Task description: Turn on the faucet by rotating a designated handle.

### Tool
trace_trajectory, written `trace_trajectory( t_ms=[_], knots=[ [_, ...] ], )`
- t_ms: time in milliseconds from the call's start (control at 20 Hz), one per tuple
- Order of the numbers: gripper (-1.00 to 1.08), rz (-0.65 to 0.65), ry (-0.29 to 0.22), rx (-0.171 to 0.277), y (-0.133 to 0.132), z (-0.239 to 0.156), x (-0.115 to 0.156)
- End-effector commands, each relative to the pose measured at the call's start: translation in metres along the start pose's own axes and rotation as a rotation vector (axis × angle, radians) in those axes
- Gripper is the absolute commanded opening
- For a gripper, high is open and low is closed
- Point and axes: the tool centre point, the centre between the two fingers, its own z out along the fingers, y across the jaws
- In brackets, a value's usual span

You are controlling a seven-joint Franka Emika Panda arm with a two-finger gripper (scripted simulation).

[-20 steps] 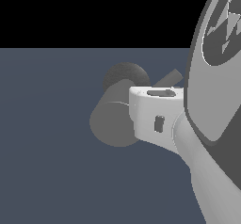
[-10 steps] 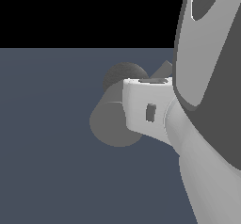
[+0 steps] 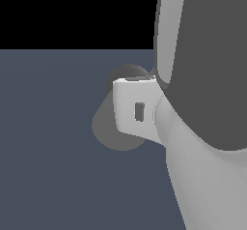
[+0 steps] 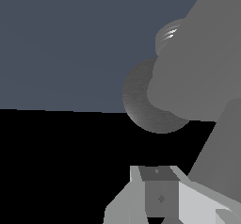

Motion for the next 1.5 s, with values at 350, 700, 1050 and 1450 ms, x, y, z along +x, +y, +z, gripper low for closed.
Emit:
trace_trajectory(
  t_ms=[350, 700, 1050, 1450],
  knots=[
    [-1.00, 0.046, -0.081, 0.036, 0.029, 0.003, -0.045],
    [-1.00, 0.044, -0.096, 0.028, 0.046, 0.003, -0.059],
    [-1.00, 0.031, -0.039, 0.055, 0.046, 0.001, -0.032],
    [-1.00, 0.036, -0.060, 0.045, 0.070, 0.002, -0.045]
  ],
)
